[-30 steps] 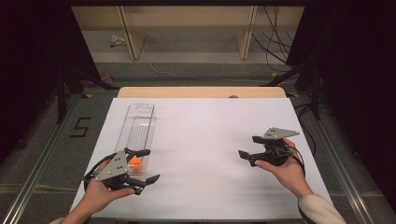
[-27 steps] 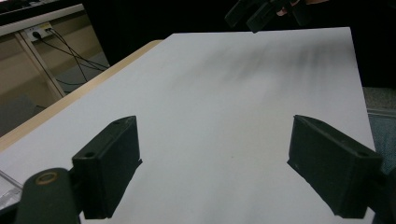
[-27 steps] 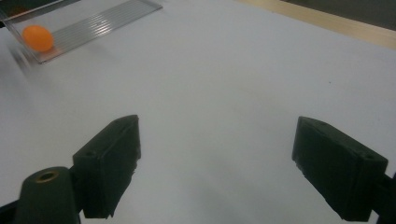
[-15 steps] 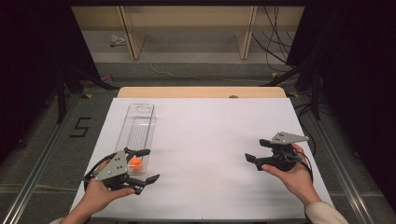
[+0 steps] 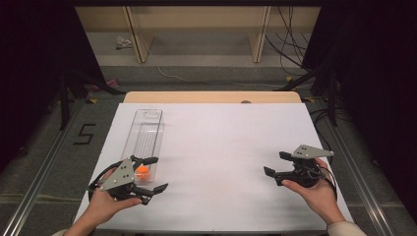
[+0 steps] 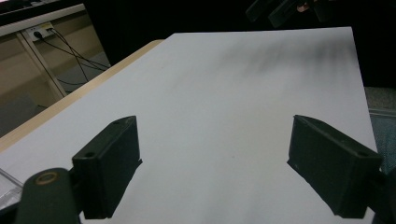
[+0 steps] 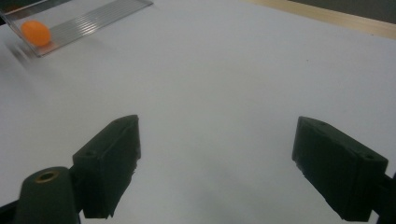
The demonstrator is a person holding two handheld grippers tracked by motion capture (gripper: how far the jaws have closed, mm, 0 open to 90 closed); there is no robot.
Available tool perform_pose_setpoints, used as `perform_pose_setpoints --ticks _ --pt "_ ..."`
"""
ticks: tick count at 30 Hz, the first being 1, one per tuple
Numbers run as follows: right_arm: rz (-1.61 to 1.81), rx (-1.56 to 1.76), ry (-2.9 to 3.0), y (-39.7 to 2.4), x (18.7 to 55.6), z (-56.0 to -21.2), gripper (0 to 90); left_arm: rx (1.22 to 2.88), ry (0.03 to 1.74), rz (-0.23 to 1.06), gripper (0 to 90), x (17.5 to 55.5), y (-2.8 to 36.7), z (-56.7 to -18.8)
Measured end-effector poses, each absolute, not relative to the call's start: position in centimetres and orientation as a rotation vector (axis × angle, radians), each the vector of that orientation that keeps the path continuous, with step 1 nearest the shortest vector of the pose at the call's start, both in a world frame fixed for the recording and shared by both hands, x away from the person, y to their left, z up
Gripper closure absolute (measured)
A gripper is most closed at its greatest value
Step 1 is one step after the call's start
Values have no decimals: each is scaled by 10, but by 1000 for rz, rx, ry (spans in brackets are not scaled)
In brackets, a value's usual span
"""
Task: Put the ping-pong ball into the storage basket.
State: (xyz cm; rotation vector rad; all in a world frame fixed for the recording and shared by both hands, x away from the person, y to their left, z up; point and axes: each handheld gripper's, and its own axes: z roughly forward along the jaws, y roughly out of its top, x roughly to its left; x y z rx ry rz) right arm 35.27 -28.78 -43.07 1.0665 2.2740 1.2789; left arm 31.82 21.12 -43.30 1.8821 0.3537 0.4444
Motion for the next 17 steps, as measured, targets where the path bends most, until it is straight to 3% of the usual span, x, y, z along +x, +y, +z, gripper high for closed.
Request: perform_pose_setpoints --ticks 17 --pt "1301 1068 2257 -290 352 -433 163 1881 356 441 163 319 211 -434"
